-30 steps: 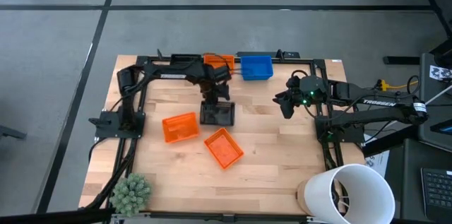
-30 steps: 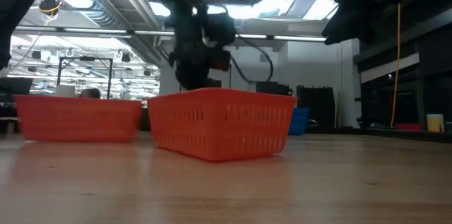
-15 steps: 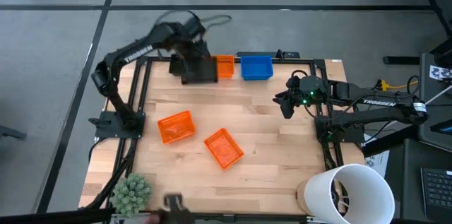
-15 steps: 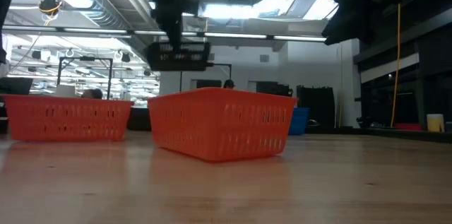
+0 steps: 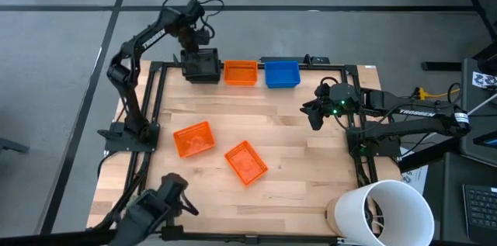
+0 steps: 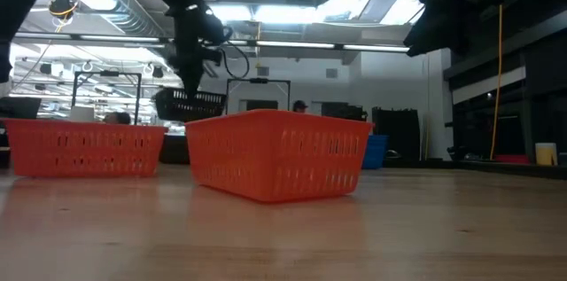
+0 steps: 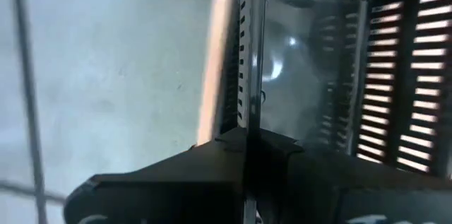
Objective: Stack baskets by color
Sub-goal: Stack the bottom black bin on top of the top black bin
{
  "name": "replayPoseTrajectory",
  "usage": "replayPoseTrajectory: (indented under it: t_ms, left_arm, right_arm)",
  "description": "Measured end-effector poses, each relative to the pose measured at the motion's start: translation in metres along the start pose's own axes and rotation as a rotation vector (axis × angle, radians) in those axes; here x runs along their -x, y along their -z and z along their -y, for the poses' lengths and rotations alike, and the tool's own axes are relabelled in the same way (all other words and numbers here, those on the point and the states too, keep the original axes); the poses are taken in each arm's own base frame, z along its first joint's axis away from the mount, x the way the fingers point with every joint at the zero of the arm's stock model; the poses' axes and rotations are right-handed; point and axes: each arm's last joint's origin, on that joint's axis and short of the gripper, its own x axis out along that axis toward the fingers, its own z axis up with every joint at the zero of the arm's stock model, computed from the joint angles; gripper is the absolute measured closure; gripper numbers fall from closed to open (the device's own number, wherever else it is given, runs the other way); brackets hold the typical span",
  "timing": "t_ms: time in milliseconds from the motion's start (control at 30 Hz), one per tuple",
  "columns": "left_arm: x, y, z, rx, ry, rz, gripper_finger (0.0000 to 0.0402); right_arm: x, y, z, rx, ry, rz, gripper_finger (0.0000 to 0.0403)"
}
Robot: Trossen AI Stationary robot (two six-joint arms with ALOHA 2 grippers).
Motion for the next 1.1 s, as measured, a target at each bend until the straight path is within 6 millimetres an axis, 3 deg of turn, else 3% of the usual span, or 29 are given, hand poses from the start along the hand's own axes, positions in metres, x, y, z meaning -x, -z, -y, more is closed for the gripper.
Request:
replayPoseTrajectory:
  t_ms: [433,733,1100]
  left_arm:
    - [-0.061,-0.015,-0.007,-0.097,0.051,-0.043,0.0401]
    - [-0.067,-0.016,-0.01,-0.096,0.049,-0.016,0.0395]
    - [-0.066,-0.014,-0.007,-0.014,0.079,-0.042,0.0308]
  right_arm:
    - [0.0,0.0,0.0,-0.027,0.0,0.0,0.0281]
    - [0.0,0.0,0.0,-0.046,0.0,0.0,0.0281]
    - [0.0,0.0,0.0,-0.026,-0.001,0.0,0.0281]
